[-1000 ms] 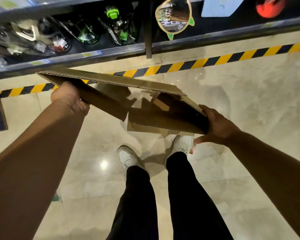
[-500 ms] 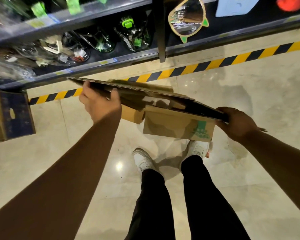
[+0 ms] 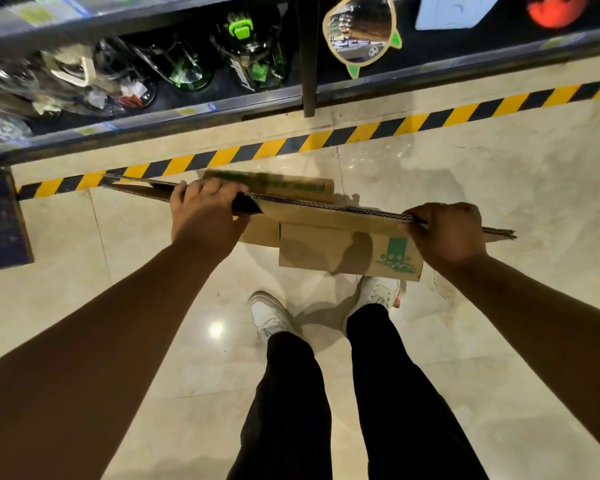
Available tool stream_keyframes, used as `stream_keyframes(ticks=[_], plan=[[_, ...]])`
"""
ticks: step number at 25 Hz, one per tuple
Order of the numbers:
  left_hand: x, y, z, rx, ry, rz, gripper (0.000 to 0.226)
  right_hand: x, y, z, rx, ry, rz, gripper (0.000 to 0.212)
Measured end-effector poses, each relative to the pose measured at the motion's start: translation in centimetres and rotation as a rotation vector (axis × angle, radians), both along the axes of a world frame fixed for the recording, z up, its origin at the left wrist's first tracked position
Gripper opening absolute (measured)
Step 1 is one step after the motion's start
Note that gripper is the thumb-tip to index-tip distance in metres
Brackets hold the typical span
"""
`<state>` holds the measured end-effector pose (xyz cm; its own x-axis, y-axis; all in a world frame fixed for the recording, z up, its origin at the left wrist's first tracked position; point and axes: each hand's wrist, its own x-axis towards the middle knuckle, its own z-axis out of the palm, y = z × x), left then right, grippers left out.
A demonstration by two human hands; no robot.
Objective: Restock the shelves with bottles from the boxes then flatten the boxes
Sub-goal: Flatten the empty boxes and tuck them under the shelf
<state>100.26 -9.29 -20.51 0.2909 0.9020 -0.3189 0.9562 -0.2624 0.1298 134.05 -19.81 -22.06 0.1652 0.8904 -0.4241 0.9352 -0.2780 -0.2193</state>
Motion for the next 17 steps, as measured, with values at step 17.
stream_keyframes(ticks=[17], plan=[[-27.3,1.3,5.4,-0.033,-0.233,0.411,0.019,-21.2,10.2,5.6,0.208,0.196,0.205,0.019]])
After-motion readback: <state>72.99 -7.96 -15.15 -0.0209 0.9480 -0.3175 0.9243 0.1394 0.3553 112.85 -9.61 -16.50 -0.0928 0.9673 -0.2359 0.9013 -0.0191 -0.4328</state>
